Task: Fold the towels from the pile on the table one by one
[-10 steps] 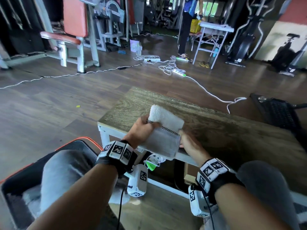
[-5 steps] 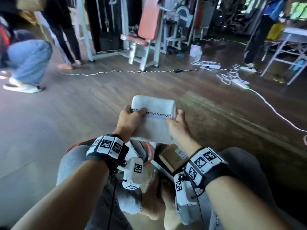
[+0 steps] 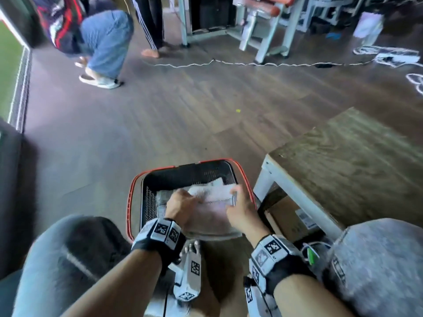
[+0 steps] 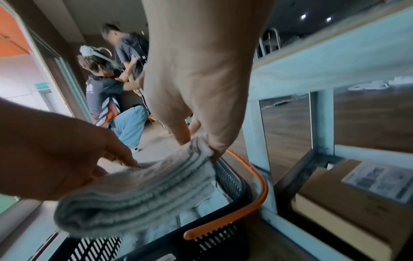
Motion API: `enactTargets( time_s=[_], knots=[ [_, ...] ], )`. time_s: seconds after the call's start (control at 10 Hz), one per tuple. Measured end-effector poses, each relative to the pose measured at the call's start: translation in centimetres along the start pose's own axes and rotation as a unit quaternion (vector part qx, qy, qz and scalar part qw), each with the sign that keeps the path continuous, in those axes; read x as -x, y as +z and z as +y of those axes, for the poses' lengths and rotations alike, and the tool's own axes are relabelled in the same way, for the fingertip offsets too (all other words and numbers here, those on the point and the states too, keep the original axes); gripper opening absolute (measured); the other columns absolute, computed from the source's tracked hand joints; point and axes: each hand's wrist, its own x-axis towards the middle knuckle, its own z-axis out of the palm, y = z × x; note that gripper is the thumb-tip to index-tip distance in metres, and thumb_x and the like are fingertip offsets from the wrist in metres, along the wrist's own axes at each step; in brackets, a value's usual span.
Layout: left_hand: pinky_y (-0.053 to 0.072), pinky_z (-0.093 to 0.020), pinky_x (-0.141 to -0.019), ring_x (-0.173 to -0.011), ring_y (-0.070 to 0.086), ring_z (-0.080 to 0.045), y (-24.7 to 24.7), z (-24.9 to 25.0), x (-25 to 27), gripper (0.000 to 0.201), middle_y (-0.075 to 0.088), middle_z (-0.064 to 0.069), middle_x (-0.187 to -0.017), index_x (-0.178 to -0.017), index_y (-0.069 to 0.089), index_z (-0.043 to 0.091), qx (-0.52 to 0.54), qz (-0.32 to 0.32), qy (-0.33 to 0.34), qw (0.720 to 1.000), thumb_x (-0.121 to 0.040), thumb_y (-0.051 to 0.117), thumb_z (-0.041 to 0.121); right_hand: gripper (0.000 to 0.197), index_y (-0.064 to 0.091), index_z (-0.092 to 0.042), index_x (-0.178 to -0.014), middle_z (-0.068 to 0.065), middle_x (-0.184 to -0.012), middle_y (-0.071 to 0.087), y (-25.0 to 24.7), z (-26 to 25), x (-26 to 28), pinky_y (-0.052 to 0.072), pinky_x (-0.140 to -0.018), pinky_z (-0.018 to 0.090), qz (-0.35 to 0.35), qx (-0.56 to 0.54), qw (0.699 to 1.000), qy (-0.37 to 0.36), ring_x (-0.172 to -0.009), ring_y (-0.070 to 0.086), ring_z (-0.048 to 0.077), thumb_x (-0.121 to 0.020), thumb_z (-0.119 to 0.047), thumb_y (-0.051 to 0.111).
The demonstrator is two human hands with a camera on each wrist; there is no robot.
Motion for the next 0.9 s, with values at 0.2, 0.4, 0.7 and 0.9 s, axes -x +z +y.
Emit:
enactTargets(
  time_s=[0.2, 0.4, 0.7, 0.9],
  knots=[
    [0.044, -0.025, -0.061, -0.066, 0.060, -0.020, 2.2, -3.3, -5.1, 0.019, 0.066, -0.006, -0.070, -0.067, 0.066, 0.013, -0.002, -0.026, -0.048, 0.999, -0.083, 0.072, 0.021, 0.026, 0.061, -0.014, -0.117, 0.010, -0.125, 0.062, 3.0, 0.9, -5.7, 0.043, -0.082, 0.025, -0.065, 0.044, 0.997, 0.022, -0.109, 0.059, 0.027, -0.094, -0.013, 0.048],
    [0.037, -0.018, -0.049, -0.051, 0.049, -0.014, 4.9, -3.5, -10.2, 0.020, 0.063, -0.003, -0.062, -0.075, 0.073, 0.015, -0.012, -0.026, -0.048, 0.998, -0.086, 0.058, 0.010, 0.045, 0.048, -0.016, -0.140, 0.015, -0.139, 0.045, 4.9, 1.5, -11.4, 0.045, -0.100, 0.034, -0.097, 0.091, 0.990, 0.048, -0.121, 0.054, 0.031, -0.096, -0.026, 0.047],
    [0.032, -0.012, -0.036, -0.044, 0.045, -0.005, 7.9, -4.3, -15.0, 0.029, 0.068, -0.004, -0.073, -0.102, 0.075, 0.013, 0.010, -0.017, -0.061, 0.998, -0.090, 0.050, 0.008, 0.048, 0.040, -0.010, -0.143, 0.015, -0.143, 0.041, 6.4, 2.9, -17.7, 0.039, -0.105, 0.036, -0.117, 0.112, 0.985, 0.056, -0.128, 0.046, 0.030, -0.097, -0.023, 0.048],
    [0.038, -0.021, -0.051, -0.053, 0.047, -0.014, 8.1, -4.4, -15.3, 0.021, 0.058, 0.001, -0.063, -0.094, 0.073, 0.015, -0.041, -0.067, -0.069, 0.995, -0.087, 0.054, 0.009, 0.056, 0.034, -0.007, -0.146, 0.015, -0.146, 0.042, 7.0, 3.6, -17.6, 0.041, -0.105, 0.038, -0.113, 0.112, 0.983, 0.095, -0.131, 0.046, 0.032, -0.095, -0.026, 0.047]
  ],
)
